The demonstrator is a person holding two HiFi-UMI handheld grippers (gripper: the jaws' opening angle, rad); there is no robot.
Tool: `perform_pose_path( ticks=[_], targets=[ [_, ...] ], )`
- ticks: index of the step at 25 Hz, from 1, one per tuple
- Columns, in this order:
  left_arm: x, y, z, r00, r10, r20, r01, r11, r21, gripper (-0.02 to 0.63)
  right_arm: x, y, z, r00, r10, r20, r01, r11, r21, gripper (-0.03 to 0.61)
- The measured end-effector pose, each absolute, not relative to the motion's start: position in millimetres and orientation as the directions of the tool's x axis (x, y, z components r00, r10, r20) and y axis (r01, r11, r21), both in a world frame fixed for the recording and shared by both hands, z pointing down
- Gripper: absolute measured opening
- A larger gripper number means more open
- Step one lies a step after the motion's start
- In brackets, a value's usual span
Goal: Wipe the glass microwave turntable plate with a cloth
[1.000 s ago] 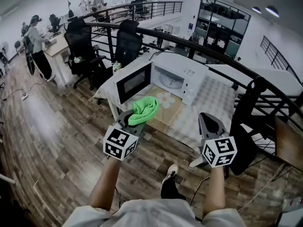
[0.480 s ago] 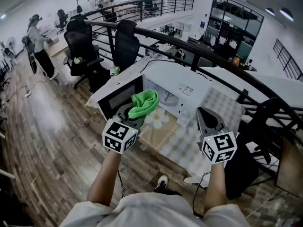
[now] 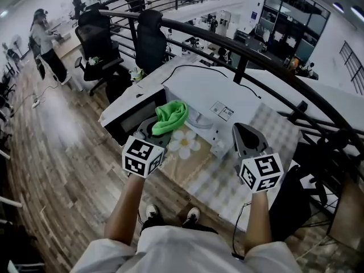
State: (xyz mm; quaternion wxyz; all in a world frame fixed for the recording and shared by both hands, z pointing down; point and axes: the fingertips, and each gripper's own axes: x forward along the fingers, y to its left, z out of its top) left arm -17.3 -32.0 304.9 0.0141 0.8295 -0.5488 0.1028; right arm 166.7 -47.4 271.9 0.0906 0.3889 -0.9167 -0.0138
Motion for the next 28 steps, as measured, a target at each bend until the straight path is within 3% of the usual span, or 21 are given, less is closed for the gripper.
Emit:
perform_pose_path(
  ticks=[17,28],
  targets=[
    [-66.6,-154.8,472.4,0.527,-0.736,0.425,-0.813,-0.582,0.000,0.077,112.8,-85.4,375.4,-0.478,-0.813,0.334,-0.861,0.508,0.005,0.014],
    [-58.7,-260.6,576.2,0.387,-0.761,0.521,-0.852,-0.511,-0.114,0.078,107.1,-95.1,439.7,-0.409,-0.813,0.414,-0.902,0.430,-0.047,0.015]
  ],
)
